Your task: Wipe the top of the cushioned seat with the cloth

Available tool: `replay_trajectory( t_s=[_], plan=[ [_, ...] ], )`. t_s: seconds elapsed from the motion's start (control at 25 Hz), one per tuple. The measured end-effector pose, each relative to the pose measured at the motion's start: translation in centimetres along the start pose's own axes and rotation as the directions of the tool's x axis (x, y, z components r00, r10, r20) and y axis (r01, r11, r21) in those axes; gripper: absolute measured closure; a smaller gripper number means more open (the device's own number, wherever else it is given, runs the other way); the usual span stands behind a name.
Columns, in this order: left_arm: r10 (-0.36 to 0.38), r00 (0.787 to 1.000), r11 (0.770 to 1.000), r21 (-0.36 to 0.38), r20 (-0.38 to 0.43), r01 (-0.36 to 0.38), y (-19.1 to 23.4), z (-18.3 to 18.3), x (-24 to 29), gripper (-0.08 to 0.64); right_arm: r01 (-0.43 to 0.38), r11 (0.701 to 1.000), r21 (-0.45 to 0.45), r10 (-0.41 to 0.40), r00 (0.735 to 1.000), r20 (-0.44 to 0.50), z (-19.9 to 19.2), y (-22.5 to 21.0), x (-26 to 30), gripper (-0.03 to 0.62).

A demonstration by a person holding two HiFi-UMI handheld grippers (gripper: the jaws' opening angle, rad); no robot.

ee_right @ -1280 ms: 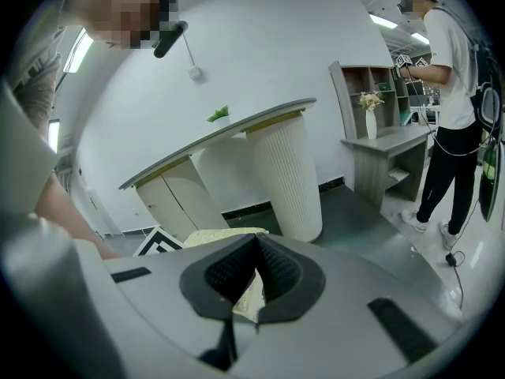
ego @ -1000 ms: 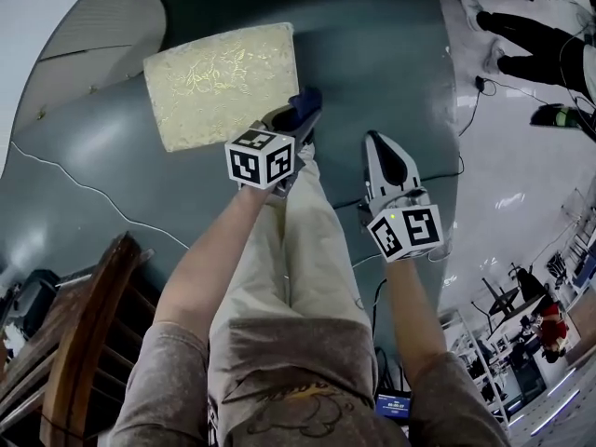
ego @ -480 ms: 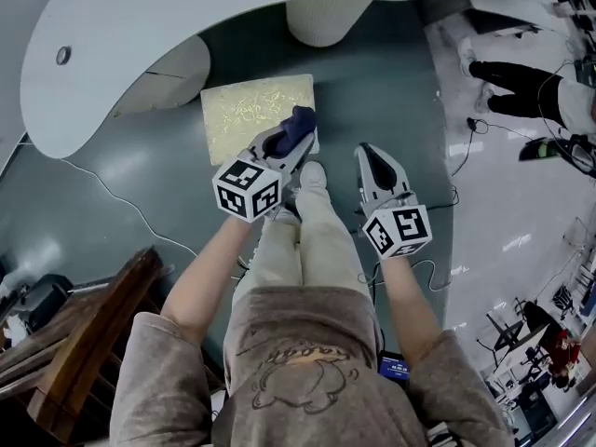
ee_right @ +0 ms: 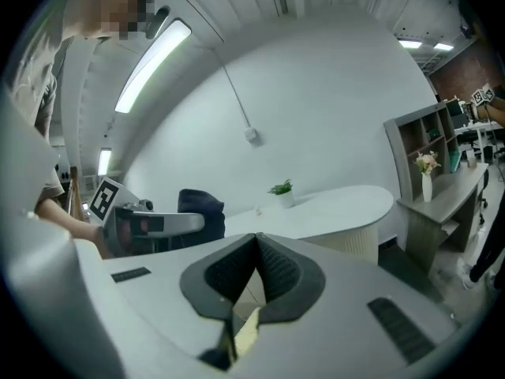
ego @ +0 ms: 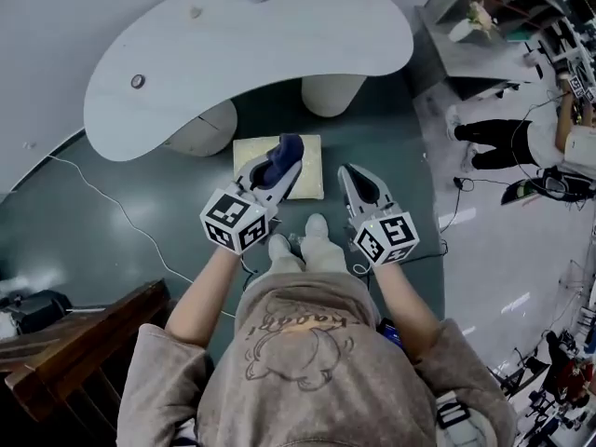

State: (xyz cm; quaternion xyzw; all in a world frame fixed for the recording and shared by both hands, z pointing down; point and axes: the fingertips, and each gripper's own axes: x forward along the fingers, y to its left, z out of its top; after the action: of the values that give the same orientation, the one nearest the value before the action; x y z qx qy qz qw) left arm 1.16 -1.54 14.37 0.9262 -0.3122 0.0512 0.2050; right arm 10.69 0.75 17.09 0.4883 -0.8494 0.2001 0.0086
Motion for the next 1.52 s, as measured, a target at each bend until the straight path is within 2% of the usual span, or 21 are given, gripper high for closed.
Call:
replay_trajectory(
  t_s=[0.28,0.4,0.48,0.6,0.72,0.84,1.16,1.52],
  plan=[
    [0.077,0.992,0.994,0.070,0.104,-0.084,-1.2,6.7,-7.2,0.462,-0.109,0.987,-0.116,0.114,0.993,0.037,5.1,5.8,-0.4,0.586],
    [0.116,0.986,0.984,0.120,0.122,-0.130,-1.6,8.0,-10.1,0.462,-0.155,0.973,-0.170,0.165,0.985,0.047,6.6,8.1,-0.5,0.586],
    [0.144,0.979,0.978,0.128,0.146,-0.163,-1.9,7.9,-12.0,0.462,-0.183,0.961,-0.205,0.196,0.980,0.041,6.9,9.3,-0.7,0.586],
    [0.202,0.959,0.969,0.102,0.196,-0.225,-1.8,7.3,-14.3,0.462,-0.206,0.953,-0.220,0.218,0.975,0.030,6.7,10.1,-1.1,0.586],
    [0.260,0.936,0.957,0.065,0.236,-0.283,-1.1,6.2,-16.2,0.462,-0.193,0.957,-0.218,0.206,0.978,0.038,6.6,9.8,-1.5,0.586],
    [0.296,0.922,0.949,0.037,0.248,-0.314,0.0,4.9,-17.3,0.462,-0.173,0.960,-0.220,0.187,0.981,0.043,6.2,9.2,-1.7,0.586],
    [0.337,0.910,0.934,0.033,0.240,-0.355,1.3,2.4,-17.1,0.462,-0.157,0.964,-0.216,0.163,0.986,0.014,4.0,8.0,-1.6,0.586],
    [0.347,0.910,0.932,0.028,0.226,-0.362,1.0,2.3,-16.8,0.462,-0.177,0.961,-0.214,0.180,0.984,-0.006,3.2,8.3,-1.9,0.589]
  ],
)
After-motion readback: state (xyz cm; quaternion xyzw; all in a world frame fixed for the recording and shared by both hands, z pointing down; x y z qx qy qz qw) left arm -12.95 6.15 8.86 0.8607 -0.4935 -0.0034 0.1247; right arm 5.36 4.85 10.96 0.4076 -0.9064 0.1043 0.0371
